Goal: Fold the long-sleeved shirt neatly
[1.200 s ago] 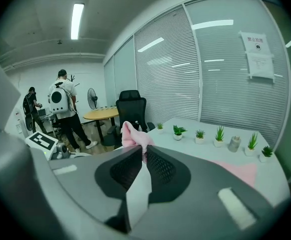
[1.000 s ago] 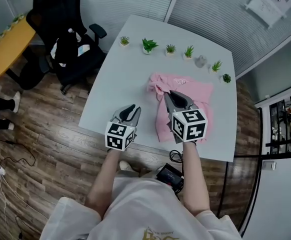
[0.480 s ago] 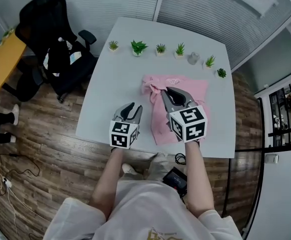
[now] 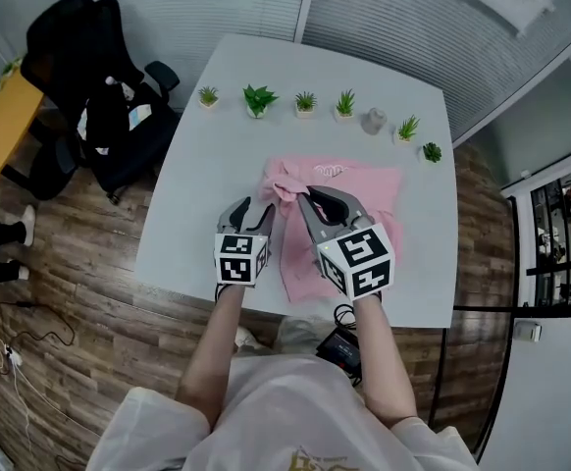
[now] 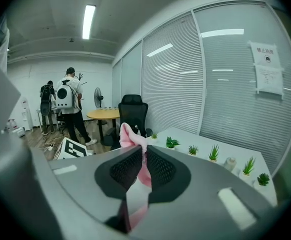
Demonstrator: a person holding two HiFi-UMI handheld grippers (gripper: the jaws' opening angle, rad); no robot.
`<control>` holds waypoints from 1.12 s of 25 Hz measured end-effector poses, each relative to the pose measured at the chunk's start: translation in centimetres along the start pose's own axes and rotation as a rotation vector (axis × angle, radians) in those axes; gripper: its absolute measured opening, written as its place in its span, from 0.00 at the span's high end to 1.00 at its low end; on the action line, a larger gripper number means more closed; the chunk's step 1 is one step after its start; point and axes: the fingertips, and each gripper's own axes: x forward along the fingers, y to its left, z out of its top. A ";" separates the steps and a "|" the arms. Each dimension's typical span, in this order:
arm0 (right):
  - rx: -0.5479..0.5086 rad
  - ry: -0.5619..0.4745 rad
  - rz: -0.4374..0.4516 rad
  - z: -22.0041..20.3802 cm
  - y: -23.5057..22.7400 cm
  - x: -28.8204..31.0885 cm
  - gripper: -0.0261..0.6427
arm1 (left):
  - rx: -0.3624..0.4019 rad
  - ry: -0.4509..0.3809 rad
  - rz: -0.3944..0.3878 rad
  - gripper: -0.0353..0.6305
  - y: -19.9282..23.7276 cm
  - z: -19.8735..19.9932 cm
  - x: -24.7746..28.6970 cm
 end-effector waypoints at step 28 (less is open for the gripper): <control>0.056 -0.116 -0.013 1.7 -12.4 -2.4 0.90 | 0.118 0.037 0.015 0.93 -3.9 2.6 7.5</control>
